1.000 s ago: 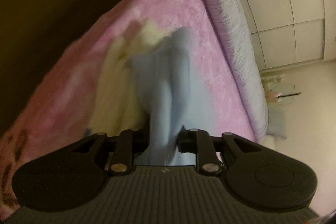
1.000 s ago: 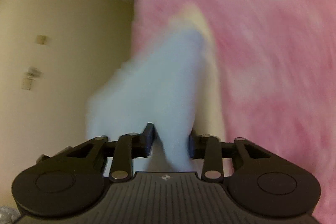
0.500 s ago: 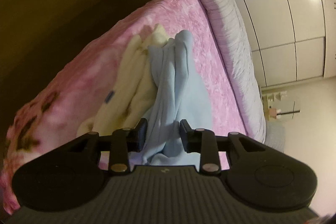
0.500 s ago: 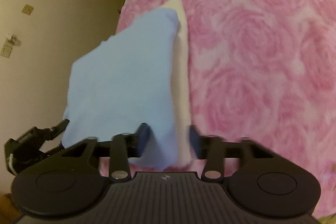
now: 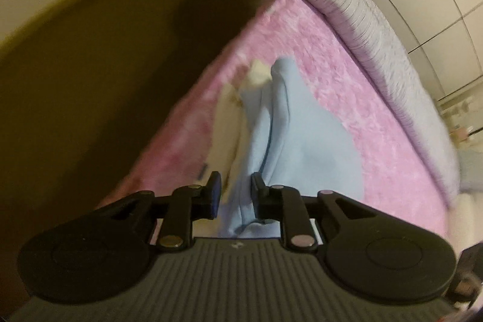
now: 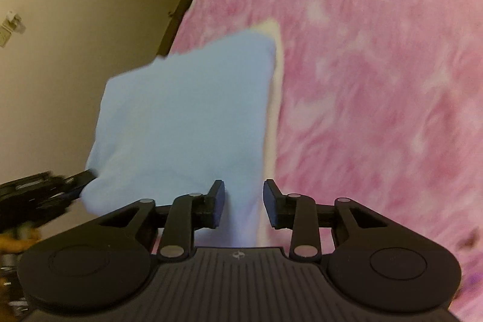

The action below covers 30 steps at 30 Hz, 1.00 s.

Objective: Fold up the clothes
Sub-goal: 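Lower the sweatshirt onto the folded cream cloth and open both grippers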

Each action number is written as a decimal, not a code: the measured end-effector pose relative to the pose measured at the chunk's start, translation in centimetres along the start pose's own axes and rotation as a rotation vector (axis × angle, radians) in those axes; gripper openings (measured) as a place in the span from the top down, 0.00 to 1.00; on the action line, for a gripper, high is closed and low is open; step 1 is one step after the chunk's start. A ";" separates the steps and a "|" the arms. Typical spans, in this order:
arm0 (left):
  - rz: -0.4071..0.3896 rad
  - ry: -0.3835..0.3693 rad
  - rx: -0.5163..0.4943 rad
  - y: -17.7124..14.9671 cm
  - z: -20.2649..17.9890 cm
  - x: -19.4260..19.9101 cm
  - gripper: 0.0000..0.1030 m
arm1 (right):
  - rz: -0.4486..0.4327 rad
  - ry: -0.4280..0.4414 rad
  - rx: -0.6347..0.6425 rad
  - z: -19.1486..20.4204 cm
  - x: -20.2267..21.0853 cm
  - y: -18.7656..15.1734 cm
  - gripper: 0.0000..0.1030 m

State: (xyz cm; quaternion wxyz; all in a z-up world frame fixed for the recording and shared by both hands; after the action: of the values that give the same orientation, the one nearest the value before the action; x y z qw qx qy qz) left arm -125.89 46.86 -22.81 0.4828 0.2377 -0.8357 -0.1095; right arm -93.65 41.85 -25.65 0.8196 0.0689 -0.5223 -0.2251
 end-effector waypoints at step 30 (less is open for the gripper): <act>0.093 0.123 -0.275 5.5 -4.2 -9.7 0.97 | 0.231 -0.088 0.222 3.4 -7.0 4.2 0.71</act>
State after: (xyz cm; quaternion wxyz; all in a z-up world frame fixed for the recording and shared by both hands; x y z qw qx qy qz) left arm -119.77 56.64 -25.73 0.5654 0.1368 -0.7919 -0.1856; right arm -97.90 49.05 -28.41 0.8038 0.0886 -0.5836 -0.0733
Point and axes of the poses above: each gripper's, at about its wrist camera, not at the fingertips, and x roughly against the way its jaws point, z to its left, y to its top, the point moved 5 cm from there along -x, roughly the way its jaws point, and after that the axes turned 1 degree about x, right-handed, at the moved point
